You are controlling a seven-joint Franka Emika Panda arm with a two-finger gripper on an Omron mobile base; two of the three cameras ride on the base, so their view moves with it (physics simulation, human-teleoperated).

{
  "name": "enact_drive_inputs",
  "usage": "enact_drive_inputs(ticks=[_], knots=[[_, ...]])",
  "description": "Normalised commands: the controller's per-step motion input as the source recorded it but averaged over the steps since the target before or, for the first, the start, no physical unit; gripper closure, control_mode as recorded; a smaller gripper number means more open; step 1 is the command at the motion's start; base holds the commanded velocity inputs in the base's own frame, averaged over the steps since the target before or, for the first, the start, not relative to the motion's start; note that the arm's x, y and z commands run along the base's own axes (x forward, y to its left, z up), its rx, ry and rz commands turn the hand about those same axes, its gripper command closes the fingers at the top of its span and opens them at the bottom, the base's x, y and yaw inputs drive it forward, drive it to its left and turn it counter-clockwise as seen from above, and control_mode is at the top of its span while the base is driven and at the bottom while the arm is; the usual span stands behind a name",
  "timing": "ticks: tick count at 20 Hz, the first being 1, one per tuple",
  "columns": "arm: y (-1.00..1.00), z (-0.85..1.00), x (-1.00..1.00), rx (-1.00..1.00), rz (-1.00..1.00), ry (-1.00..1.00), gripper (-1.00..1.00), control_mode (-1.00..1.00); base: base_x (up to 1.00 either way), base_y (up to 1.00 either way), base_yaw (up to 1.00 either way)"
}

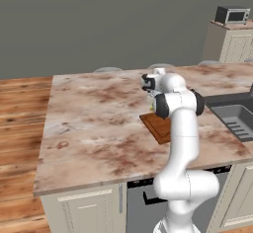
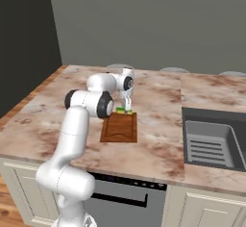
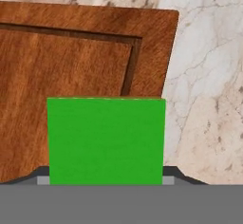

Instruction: Pick up the sponge from the counter and clean the cutting board by briefly scrubbing or pressing down on the cutting board. Once finished, release the sponge.

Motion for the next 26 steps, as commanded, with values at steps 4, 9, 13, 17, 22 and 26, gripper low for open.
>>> enact_drive_inputs(ticks=[4,9,13,17,22,26], knots=[[0.33,-0.02,-0.29,0.0,0.12,0.0,1.0,-1.0,0.0,0.0,0.0],[0.33,0.0,-0.3,0.0,0.07,-0.11,1.0,-1.0,0.0,0.0,0.0],[0.31,0.0,-0.32,0.0,0.03,-0.14,1.0,-1.0,0.0,0.0,0.0],[0.36,0.0,-0.24,0.0,0.01,-0.11,1.0,-1.0,0.0,0.0,0.0],[0.25,-0.02,-0.4,0.0,0.0,-0.14,1.0,-1.0,0.0,0.0,0.0],[0.07,-0.13,-0.43,0.0,0.0,-0.07,1.0,-1.0,0.0,0.0,0.0]])
